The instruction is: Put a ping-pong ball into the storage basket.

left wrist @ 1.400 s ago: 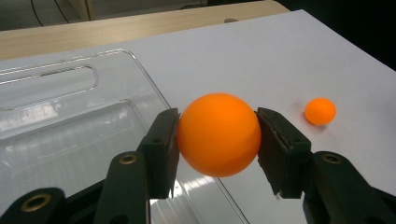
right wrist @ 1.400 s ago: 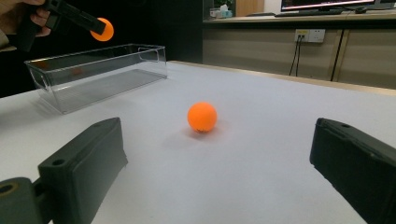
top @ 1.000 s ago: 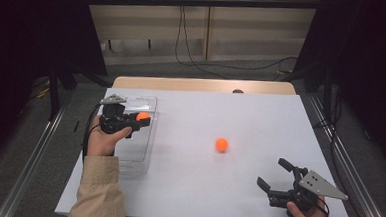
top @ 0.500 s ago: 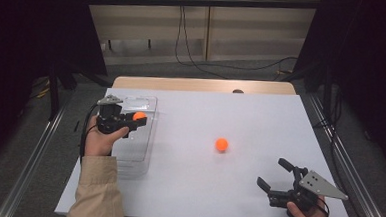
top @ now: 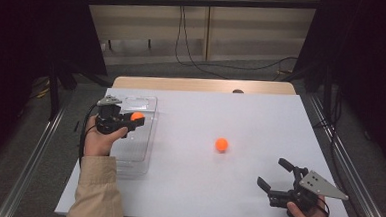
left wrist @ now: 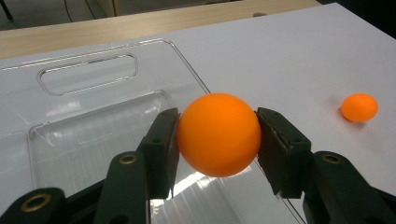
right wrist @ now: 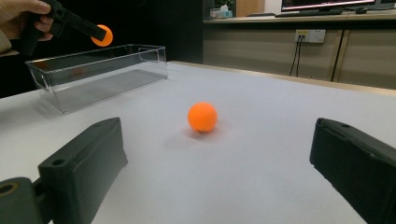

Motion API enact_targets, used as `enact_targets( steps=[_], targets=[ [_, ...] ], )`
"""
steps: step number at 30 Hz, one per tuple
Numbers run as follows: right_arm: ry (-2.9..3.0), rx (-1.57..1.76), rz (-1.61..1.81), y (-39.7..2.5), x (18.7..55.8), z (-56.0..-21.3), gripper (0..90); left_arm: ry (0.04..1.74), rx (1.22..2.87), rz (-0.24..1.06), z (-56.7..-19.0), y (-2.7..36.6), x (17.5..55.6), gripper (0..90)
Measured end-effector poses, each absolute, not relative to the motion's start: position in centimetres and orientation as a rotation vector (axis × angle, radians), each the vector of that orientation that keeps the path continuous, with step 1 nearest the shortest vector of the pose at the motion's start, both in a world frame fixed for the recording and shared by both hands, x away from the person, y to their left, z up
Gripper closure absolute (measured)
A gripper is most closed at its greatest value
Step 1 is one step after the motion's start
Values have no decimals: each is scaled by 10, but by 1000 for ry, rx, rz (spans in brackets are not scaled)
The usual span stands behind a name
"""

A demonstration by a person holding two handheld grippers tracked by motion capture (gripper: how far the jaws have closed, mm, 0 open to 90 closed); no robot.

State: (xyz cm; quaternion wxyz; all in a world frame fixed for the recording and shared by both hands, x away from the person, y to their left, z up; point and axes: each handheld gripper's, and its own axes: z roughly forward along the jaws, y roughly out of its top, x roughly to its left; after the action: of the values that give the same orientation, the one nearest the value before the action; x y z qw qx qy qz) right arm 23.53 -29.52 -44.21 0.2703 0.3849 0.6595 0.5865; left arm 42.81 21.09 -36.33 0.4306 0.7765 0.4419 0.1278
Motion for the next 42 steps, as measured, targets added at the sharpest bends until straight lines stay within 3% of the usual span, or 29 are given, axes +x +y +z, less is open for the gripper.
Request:
enact_targets(
  steps=[42],
  targets=[
    [1776,1041,1579,-295,235,-442,27,1172,1962,356,-375,222,432,509]
  ],
)
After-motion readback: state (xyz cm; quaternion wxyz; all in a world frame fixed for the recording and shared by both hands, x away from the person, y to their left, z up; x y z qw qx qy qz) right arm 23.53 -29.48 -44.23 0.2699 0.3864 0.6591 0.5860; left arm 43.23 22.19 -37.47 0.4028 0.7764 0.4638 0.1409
